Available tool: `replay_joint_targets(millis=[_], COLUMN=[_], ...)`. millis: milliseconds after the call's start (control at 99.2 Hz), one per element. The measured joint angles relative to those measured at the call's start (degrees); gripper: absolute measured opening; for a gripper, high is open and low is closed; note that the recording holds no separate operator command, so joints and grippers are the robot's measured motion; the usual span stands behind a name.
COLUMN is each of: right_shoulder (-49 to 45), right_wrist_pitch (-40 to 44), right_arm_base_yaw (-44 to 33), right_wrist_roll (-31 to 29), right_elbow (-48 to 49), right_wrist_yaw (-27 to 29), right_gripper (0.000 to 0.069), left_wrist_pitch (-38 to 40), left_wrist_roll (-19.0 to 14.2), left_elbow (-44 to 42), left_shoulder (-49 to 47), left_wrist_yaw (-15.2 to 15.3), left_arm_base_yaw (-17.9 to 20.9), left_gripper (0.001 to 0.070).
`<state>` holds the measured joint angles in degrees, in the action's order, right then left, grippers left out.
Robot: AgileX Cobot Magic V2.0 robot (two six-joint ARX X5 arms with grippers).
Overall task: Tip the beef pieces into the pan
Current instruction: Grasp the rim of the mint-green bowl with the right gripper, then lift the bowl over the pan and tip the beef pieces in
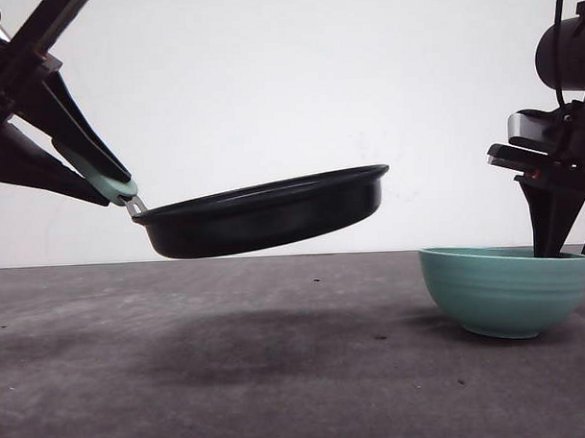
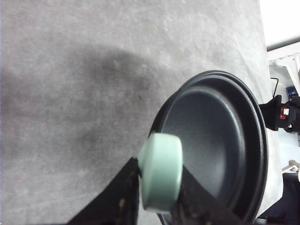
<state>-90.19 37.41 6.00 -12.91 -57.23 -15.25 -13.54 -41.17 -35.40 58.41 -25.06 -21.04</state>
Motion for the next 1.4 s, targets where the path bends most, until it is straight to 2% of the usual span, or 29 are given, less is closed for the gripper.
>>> replay_joint_targets(millis=[232, 343, 474, 696, 887, 1069, 1200, 1402], right_shoulder=[0.0, -0.3, -0.8, 0.0, 10.6, 20.0, 24.1, 24.4], right_wrist_pitch=[-0.2, 0.0, 0.0, -2.2, -8.2, -15.8, -16.6, -17.1], right_arm_base_yaw=[0.0, 0.0, 0.0, 0.0, 1.0, 6.2, 13.4, 26.6], right_wrist_roll=[0.0, 0.1, 1.5, 1.9, -0.5, -3.7, -4.0, -1.5], right_elbow=[0.9, 1.4, 1.4, 1.6, 1.1, -2.1, -2.2, -2.2], right_wrist_yaw=[0.0, -0.5, -4.3, -5.7, -4.8, -4.5, 0.8, 17.1], right_gripper=[0.0199, 0.0146, 0.0035, 0.0012, 0.0012, 0.0012, 0.0012, 0.0012], left_wrist_pitch=[0.0, 0.0, -0.9, -1.6, -7.9, -11.2, -12.3, -15.2], left_wrist_roll=[0.1, 0.2, 0.9, 1.2, 3.8, 6.3, 7.1, 8.0], left_elbow=[0.0, 0.0, 0.0, 0.0, -2.8, -8.9, -12.3, -16.8], left_shoulder=[0.0, 0.0, 0.0, 0.0, 0.0, 1.7, 3.7, 6.9], left_wrist_yaw=[0.5, 0.7, 0.7, 0.7, 2.3, 3.0, 3.1, 3.1], left_arm_base_yaw=[0.0, 0.0, 0.0, -0.1, -2.2, -2.4, -3.0, -5.0], left_gripper=[0.0054, 0.0054, 0.0054, 0.0054, 0.0054, 0.0054, 0.0054, 0.0054])
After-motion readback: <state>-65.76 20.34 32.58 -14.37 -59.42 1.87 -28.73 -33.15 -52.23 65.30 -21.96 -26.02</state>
